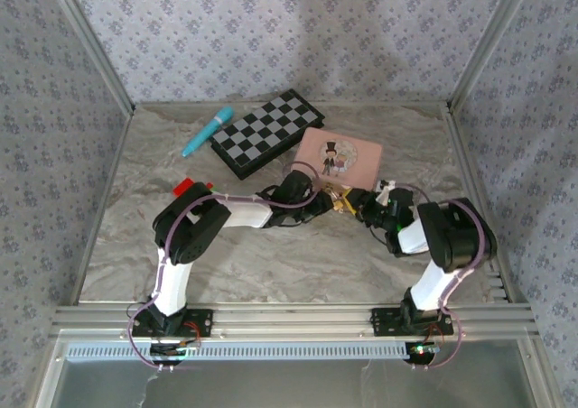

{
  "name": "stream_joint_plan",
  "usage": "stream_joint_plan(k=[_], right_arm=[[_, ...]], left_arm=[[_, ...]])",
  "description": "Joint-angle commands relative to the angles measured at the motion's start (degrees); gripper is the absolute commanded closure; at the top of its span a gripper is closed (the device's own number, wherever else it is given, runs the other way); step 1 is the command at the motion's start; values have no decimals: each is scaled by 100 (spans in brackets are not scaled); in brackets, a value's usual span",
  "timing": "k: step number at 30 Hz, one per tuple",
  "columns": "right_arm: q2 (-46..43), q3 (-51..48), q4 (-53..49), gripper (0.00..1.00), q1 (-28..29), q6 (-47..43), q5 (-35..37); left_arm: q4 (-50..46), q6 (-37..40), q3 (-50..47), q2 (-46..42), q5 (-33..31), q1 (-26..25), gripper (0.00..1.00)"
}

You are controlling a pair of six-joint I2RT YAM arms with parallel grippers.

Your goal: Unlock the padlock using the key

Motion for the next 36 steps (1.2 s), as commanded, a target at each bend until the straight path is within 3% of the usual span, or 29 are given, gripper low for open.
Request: stream_joint_plan(k=[1, 3, 5, 14, 26, 31, 36], right_arm=[[-910, 399, -2555, 62, 274, -1618, 594], [-1462, 810, -4098, 57, 626, -2488, 1301], [-1749, 1168, -5002, 54, 920, -3186, 1879], [-1404, 2154, -6500, 54, 1500, -4287, 2518], [-312, 3162, -6913, 51, 1827, -4928, 3253], [-36, 3275, -6908, 52, 1902, -4869, 2911], [-143, 3119, -6691, 53, 1983, -4422, 2118]], left_arm=[[-390, 189, -204, -407, 11, 126, 48], [-239, 361, -350, -551, 177, 177, 46], [-88, 459, -505, -665, 369, 250, 44], [433, 614, -1287, -1205, 551, 700, 45], [1006, 697, -1545, -1314, 596, 832, 45], [1197, 656, -1413, -1105, 549, 700, 45], [1350, 524, -1184, -776, 527, 539, 45]])
